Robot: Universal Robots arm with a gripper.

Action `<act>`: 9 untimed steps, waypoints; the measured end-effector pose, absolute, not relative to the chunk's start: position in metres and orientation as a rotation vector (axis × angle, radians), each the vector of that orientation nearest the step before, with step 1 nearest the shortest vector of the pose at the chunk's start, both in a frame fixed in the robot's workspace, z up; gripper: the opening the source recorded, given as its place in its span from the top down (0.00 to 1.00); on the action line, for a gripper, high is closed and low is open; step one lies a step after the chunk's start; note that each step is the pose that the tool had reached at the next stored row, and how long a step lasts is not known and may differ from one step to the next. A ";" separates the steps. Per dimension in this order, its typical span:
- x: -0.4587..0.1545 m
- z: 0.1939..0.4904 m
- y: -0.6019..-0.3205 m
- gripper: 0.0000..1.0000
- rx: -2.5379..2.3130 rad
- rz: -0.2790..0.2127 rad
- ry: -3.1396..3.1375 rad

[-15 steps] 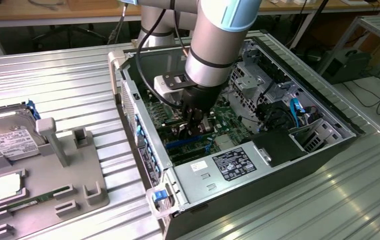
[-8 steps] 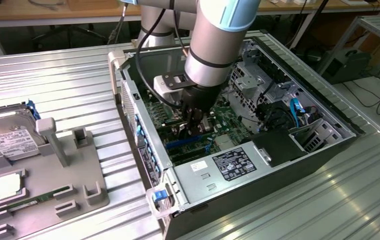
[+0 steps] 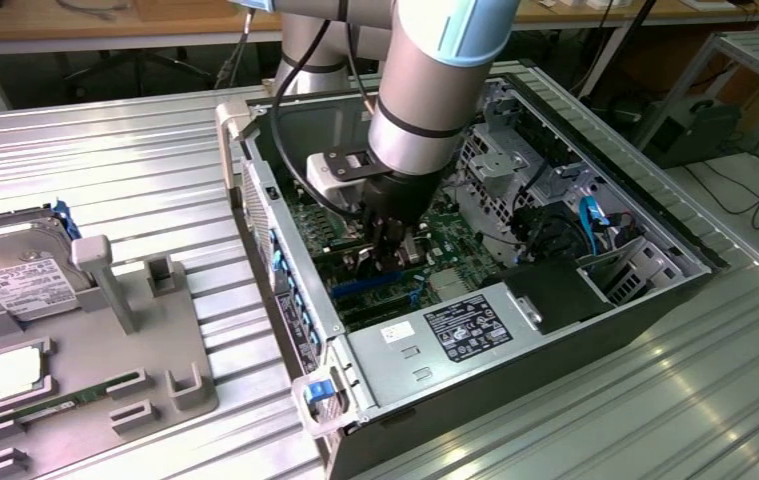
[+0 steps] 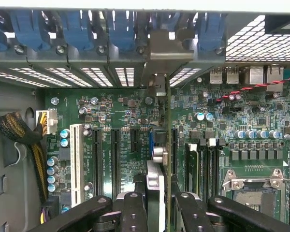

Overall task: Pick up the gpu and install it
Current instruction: 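Insert the gpu into the slot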

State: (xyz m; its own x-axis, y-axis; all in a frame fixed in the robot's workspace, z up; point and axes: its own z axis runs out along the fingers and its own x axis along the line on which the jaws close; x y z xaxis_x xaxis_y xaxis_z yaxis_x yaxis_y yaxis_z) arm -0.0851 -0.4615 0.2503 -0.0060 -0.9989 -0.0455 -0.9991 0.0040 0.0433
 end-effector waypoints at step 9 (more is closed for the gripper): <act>-0.085 0.252 -0.459 0.72 -2.210 0.090 2.221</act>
State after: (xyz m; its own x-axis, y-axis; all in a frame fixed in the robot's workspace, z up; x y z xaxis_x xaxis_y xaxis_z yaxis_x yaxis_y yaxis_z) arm -0.0852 -0.4588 0.2525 -0.0057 -0.9989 -0.0457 -0.9994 0.0041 0.0353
